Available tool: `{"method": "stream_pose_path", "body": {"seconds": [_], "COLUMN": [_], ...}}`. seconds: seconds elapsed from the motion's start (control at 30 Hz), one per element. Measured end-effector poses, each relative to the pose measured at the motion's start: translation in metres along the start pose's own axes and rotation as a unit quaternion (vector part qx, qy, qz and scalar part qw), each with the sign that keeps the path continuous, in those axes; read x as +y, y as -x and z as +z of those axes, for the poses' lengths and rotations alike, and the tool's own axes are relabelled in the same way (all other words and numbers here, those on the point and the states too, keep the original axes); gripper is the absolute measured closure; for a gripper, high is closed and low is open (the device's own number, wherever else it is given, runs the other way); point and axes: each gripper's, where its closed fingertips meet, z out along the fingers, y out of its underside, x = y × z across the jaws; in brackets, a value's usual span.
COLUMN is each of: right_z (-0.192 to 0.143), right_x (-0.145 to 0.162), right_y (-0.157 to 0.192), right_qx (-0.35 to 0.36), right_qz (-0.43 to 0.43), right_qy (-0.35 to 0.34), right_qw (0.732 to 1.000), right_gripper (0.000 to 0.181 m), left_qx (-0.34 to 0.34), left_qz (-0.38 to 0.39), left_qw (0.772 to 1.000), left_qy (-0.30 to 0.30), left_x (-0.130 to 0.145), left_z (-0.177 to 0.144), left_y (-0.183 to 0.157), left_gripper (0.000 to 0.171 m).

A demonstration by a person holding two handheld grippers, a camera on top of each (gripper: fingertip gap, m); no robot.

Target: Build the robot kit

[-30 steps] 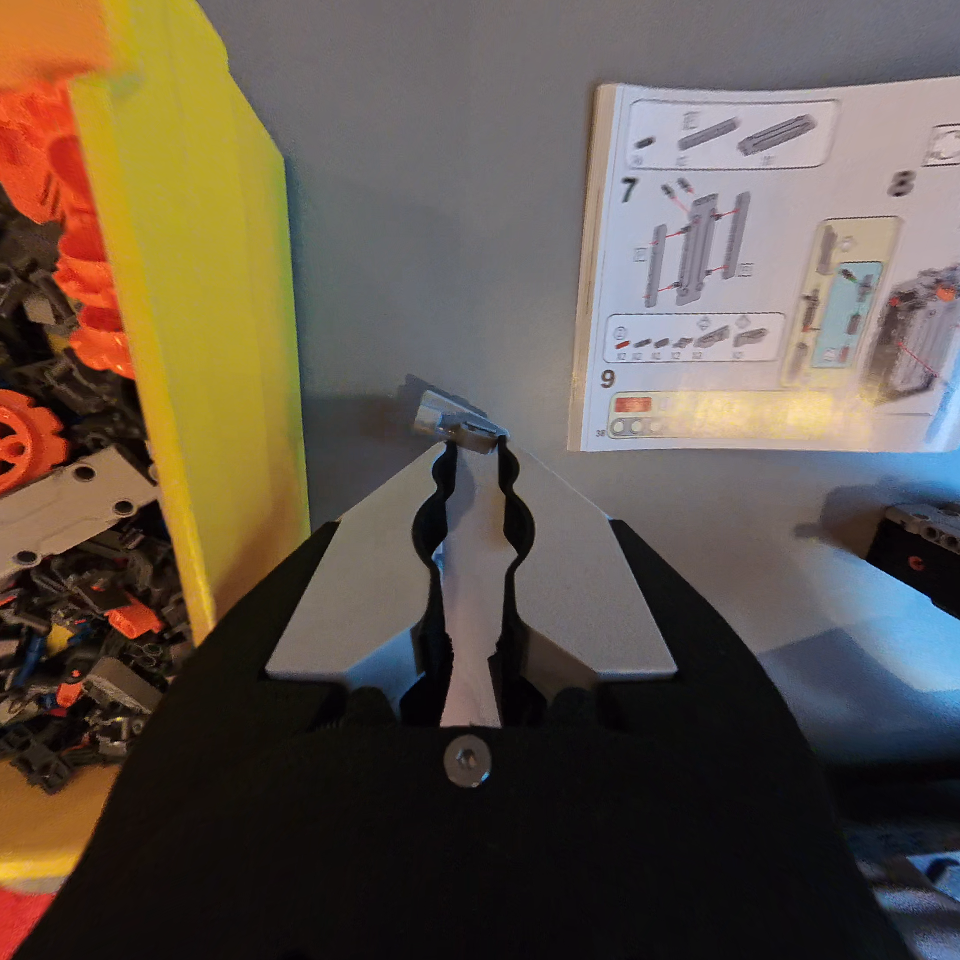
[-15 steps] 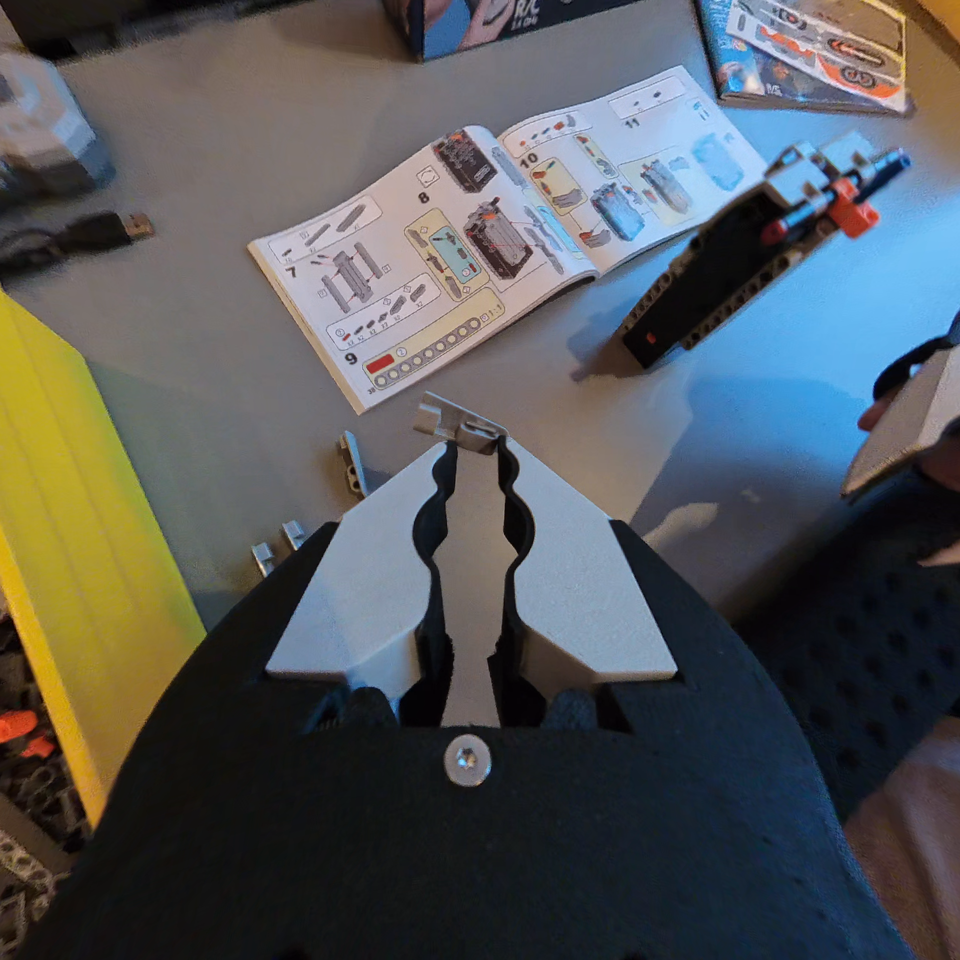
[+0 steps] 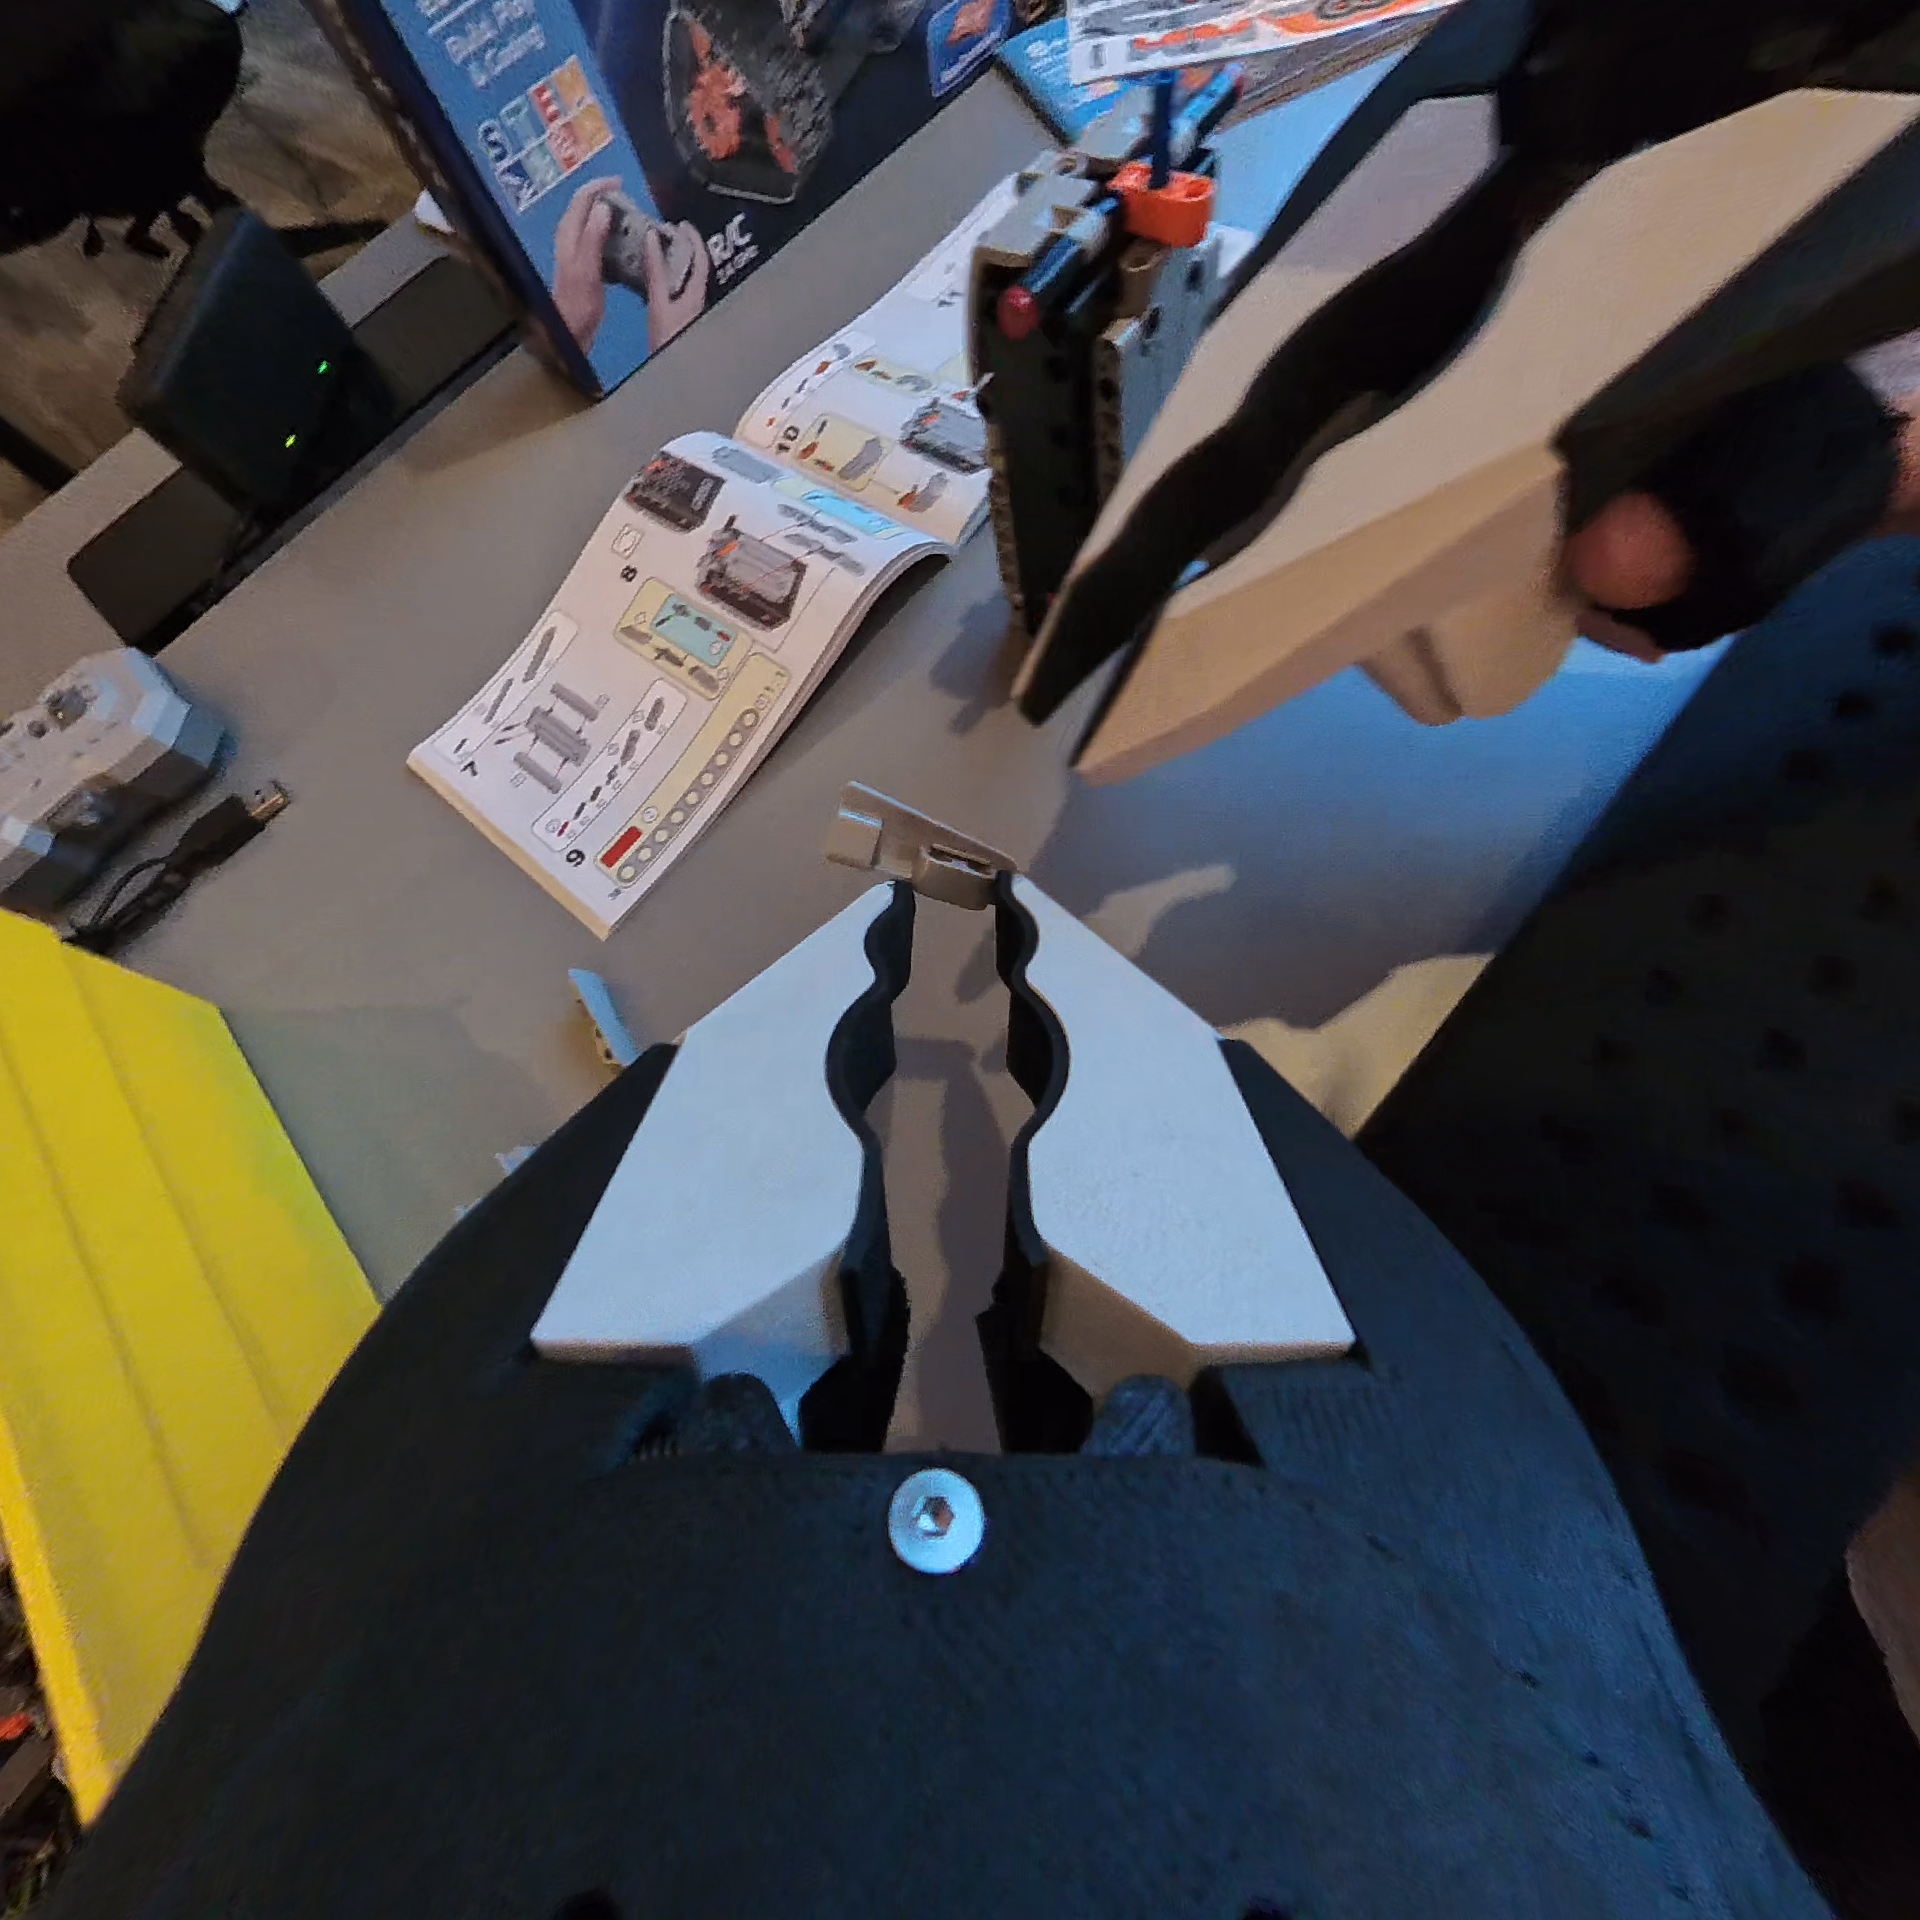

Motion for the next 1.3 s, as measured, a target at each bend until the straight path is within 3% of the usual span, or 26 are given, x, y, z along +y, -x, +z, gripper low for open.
{"method": "stream_pose_path", "body": {"seconds": [0.63, 0.87, 1.1, 1.23, 1.3], "right_z": [0.011, 0.013, 0.012, 0.013, 0.013], "right_x": [0.014, 0.019, 0.02, 0.022, 0.021], "right_y": [0.006, 0.011, 0.007, -0.001, -0.003], "right_qx": [-0.017, -0.047, -0.047, -0.026, -0.026], "right_qz": [0.077, 0.104, 0.148, 0.167, 0.19], "right_qy": [0.031, 0.041, 0.039, 0.034, 0.026], "right_qw": [0.996, 0.993, 0.987, 0.985, 0.981], "right_gripper": [0.167, 0.178, 0.18, 0.18, 0.181], "left_qx": [0.067, 0.073, 0.094, 0.074, 0.056], "left_qz": [0.041, 0.049, 0.02, -0.004, -0.006], "left_qw": [0.995, 0.995, 0.993, 0.995, 0.996], "left_qy": [-0.054, -0.056, -0.067, -0.072, -0.071], "left_x": [-0.001, 0.001, 0.002, 0.005, 0.008], "left_z": [-0.016, -0.015, -0.015, -0.014, -0.013], "left_y": [-0.03, -0.033, -0.034, -0.028, -0.026], "left_gripper": [0.158, 0.158, 0.164, 0.138, 0.133]}}
